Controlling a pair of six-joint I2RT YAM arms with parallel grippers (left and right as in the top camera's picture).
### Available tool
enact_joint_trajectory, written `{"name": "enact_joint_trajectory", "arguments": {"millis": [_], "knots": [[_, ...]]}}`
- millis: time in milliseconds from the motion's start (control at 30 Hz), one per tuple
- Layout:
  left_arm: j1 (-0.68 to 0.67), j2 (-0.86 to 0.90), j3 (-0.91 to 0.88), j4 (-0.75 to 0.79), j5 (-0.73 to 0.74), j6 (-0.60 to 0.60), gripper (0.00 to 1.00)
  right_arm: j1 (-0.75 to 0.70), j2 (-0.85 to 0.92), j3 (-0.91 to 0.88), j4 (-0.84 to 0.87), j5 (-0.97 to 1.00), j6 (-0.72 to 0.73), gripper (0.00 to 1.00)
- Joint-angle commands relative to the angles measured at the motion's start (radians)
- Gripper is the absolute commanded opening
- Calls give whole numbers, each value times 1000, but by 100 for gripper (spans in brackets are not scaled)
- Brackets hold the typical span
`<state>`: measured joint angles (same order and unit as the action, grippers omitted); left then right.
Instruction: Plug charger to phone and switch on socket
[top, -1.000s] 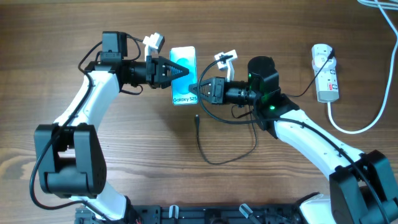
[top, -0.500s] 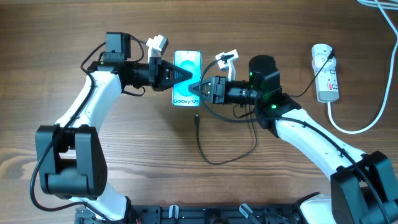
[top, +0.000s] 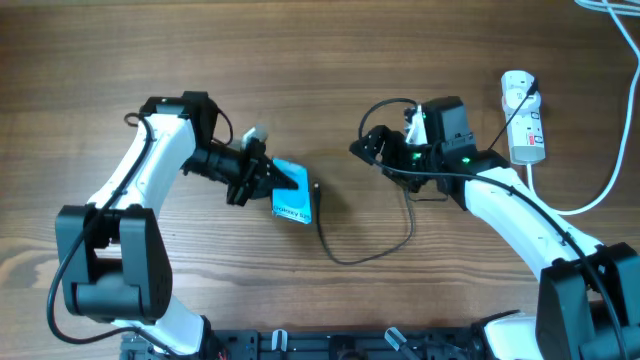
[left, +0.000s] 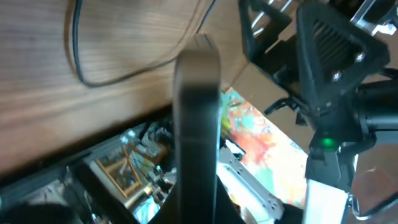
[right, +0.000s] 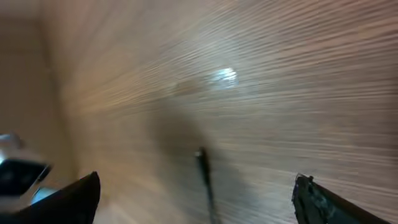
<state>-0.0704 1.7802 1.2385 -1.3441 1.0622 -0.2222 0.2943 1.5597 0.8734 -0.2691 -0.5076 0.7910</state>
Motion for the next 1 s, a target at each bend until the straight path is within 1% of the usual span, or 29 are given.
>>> {"name": "enact_joint_trajectory", "arguments": {"millis": [0,133,267,333,633,700,867,967], "knots": [[0,-28,5,-69,19,5,4,-1,6,3,-12,94,-5,100],[0,-28,5,-105,21,2,4,-1,6,3,-12,93,-3,100],[0,-28,5,-108,21,-178,4,-1,6,3,-12,93,-3,100],[-2,-28,5,-108,21,-230,4,-1,6,3,-12,93,-3,100],[-41,-28,5,-109,21,-241,4,-1,6,3,-12,93,-3,100],[-56,-28,5,-112,21,-259,4,-1,6,3,-12,94,-2,100],[-112,-28,5,-191,21,-282,4,-1,6,3,-12,94,-3,100],[-151,-28,5,-198,40,-293,4,-1,6,3,-11,94,-3,100]]}}
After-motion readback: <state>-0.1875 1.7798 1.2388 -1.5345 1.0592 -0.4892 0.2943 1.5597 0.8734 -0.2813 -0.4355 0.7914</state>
